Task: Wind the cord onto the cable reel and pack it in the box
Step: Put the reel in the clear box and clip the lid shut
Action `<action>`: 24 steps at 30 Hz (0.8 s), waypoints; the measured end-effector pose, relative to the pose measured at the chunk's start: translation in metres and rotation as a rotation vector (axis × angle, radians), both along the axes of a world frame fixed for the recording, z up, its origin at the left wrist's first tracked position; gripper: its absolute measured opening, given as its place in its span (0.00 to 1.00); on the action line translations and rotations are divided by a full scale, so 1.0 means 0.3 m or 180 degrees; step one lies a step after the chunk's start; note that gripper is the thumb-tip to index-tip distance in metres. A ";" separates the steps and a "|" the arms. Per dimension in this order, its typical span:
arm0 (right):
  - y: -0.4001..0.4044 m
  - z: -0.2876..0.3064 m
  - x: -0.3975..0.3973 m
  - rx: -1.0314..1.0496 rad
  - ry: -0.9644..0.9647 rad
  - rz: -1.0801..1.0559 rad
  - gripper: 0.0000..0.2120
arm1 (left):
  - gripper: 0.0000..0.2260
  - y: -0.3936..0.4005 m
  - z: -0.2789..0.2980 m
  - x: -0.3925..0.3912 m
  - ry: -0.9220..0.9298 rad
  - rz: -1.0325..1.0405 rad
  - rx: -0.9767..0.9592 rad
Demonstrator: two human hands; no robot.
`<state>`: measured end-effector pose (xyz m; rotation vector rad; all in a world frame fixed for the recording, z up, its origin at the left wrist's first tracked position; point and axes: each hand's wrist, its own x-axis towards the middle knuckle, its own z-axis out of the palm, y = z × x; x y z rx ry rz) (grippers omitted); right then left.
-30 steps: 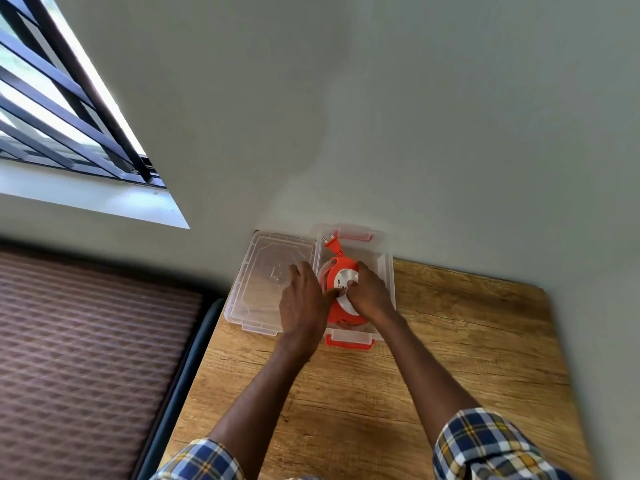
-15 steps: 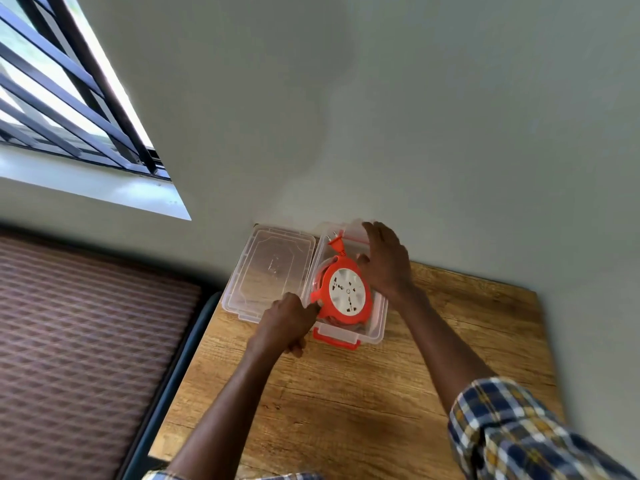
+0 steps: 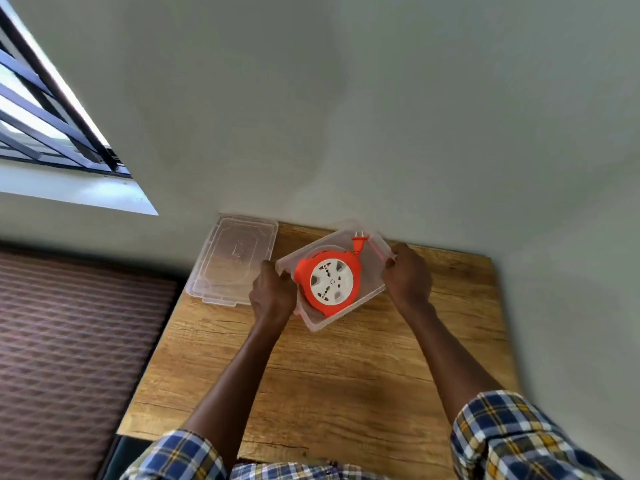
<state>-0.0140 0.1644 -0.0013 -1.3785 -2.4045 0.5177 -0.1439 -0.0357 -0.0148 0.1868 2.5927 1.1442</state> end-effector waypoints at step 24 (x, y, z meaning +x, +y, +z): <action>-0.171 -0.001 0.264 0.0441 0.0654 -0.0586 0.15 | 0.11 0.006 -0.036 0.018 0.0418 -0.0341 0.0895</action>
